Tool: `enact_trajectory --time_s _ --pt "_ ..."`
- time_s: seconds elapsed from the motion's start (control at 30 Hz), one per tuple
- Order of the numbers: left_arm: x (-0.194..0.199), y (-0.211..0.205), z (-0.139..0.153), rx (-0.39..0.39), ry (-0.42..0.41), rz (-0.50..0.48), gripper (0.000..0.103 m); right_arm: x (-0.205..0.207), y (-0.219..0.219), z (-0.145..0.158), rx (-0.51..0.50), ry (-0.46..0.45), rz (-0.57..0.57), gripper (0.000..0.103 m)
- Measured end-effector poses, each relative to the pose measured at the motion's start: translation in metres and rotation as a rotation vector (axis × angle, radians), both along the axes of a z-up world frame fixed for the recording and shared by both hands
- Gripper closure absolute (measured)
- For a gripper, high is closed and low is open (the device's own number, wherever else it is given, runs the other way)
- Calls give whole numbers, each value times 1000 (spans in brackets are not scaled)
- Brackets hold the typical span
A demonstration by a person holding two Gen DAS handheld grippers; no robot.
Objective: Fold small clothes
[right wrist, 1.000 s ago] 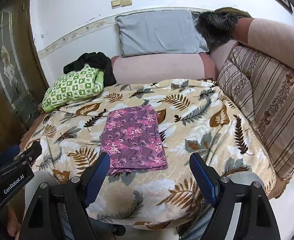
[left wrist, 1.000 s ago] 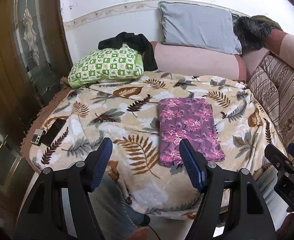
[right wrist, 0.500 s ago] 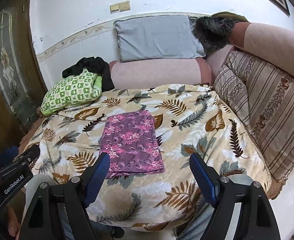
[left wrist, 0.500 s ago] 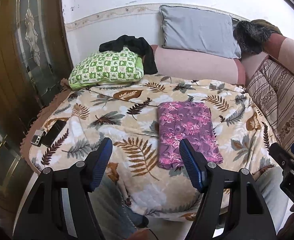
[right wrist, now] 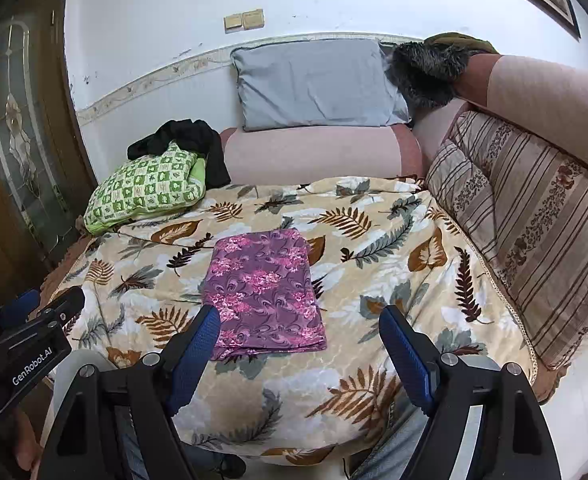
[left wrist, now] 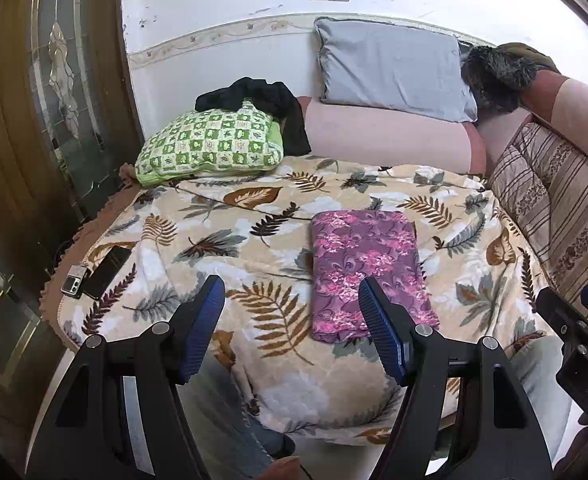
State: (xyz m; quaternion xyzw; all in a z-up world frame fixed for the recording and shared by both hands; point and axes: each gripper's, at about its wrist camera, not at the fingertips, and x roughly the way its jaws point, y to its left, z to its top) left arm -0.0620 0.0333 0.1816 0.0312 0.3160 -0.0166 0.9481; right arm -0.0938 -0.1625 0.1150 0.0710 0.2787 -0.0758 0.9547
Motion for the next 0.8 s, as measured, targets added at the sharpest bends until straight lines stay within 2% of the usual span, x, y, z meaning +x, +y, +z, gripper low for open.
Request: enact_trajectory --time_s 0.47,0.8 --pt "0 -4 0 14 3 -12 33 -3 -3 -1 13 -2 2 23" --pt "11 2 -15 10 28 -13 33 9 -8 -11 24 22 12 23"
